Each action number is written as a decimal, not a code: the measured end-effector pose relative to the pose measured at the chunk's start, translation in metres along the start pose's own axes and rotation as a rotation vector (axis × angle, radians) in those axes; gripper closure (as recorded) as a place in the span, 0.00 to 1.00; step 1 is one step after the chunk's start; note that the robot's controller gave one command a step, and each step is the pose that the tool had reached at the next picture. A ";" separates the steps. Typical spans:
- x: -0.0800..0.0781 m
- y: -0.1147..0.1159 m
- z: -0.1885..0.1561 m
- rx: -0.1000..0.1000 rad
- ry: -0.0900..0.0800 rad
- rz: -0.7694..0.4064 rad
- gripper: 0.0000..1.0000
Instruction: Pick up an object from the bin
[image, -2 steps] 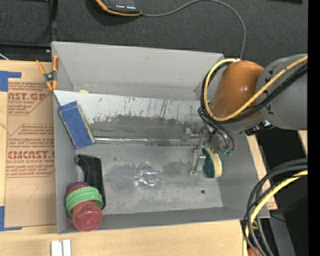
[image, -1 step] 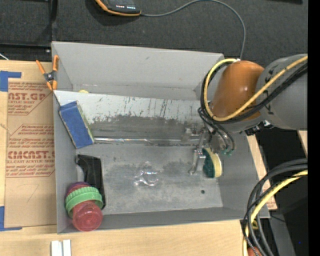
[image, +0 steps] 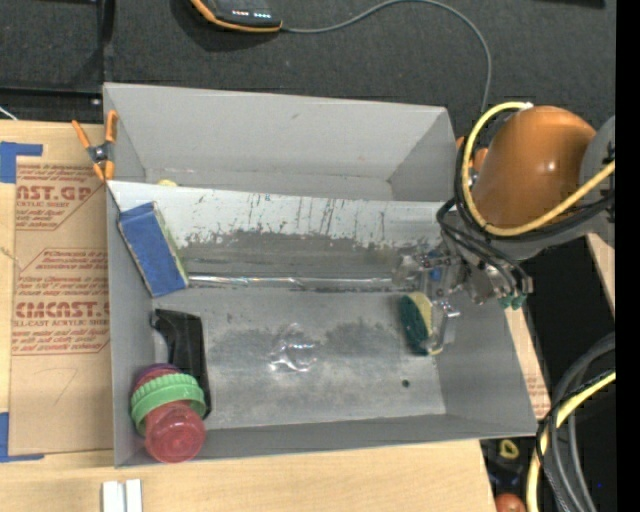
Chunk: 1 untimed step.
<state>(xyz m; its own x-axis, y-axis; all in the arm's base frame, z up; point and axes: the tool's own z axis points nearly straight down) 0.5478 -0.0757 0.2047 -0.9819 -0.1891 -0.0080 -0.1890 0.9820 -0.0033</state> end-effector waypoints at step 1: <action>-0.040 -0.007 0.093 -0.004 0.008 0.211 0.00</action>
Offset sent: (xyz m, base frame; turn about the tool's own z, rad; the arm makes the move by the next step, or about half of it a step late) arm 0.0238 -0.0509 -0.0682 0.0945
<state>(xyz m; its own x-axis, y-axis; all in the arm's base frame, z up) 0.5887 -0.0749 0.1124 -0.9998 0.0205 -0.0001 0.0205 0.9998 0.0015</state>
